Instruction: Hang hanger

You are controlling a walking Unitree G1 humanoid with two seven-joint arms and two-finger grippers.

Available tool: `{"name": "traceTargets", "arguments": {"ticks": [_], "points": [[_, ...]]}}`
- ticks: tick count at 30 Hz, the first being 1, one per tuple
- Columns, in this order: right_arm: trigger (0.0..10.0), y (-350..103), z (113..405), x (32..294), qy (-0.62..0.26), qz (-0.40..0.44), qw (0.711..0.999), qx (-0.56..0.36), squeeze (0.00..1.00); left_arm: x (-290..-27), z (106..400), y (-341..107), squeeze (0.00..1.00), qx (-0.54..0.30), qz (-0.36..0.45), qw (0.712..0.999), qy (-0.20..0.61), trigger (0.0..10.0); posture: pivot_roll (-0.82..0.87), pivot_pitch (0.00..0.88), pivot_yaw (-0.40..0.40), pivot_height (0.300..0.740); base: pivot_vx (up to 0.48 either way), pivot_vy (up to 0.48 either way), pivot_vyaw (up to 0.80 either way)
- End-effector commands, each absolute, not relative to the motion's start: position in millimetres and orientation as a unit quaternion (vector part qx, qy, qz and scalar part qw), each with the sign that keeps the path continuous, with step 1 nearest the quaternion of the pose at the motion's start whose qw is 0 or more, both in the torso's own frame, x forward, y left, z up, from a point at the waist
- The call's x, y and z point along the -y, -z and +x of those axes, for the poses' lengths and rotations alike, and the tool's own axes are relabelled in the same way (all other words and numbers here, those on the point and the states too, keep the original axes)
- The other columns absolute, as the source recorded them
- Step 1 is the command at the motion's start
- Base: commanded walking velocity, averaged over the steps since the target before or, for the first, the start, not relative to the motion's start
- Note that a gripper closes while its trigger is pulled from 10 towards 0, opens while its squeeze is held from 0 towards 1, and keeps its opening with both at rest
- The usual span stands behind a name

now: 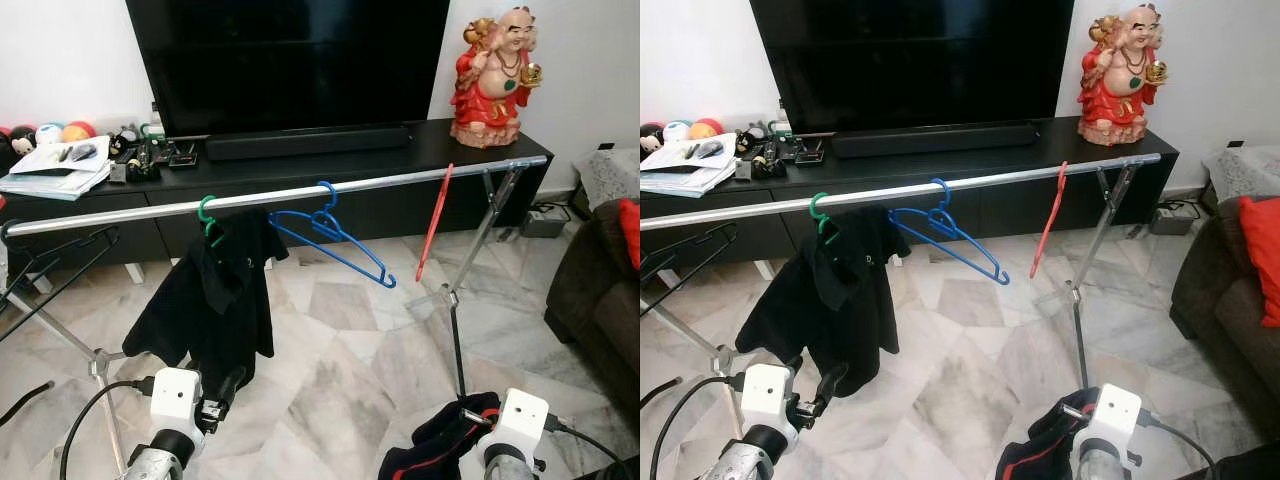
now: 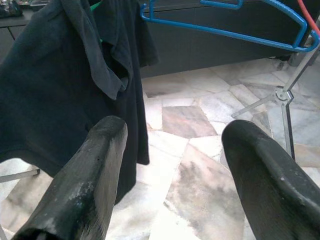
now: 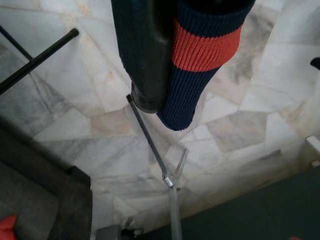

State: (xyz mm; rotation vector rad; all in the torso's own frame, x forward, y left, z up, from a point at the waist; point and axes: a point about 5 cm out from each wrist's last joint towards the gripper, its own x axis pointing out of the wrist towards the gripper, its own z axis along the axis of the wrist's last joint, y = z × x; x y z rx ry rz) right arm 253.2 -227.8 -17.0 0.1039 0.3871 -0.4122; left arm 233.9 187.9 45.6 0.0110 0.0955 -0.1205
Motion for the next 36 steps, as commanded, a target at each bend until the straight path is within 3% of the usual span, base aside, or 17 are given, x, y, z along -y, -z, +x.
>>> {"name": "traceTargets", "arguments": {"ticks": [1, 25, 31, 36], "points": [[10.0, 9.8, 257.0, 231.9, 0.206, 0.043, 0.963, -0.167, 0.0, -189.8, 232.8, -45.3, 0.0, -0.052, 0.007, 0.997, 0.057, 10.0, 0.1, 0.015, 0.016, 0.74, 0.266, 0.0, 0.0], [10.0, 8.3, 256.1, 235.7, 0.223, 0.035, 0.96, -0.163, 0.0, -184.2, 233.5, -44.8, 0.0, -0.051, 0.002, 0.996, 0.069, 10.0, 0.1, 0.0, 0.009, 0.74, 0.298, 0.0, 0.0], [10.0, 8.1, 254.7, 238.2, 0.229, 0.037, 0.959, -0.162, 0.0, -182.8, 234.1, -44.7, 0.0, -0.052, 0.001, 0.996, 0.071, 10.0, 0.09, 0.0, 0.009, 0.74, 0.3, 0.0, -0.77], [10.0, 8.0, 255.2, 235.5, 0.221, 0.033, 0.962, -0.159, 0.0, -183.8, 233.2, -44.2, 0.0, -0.054, 0.002, 0.996, 0.069, 10.0, 0.1, 0.002, 0.008, 0.74, 0.301, 0.0, 0.0]]}}
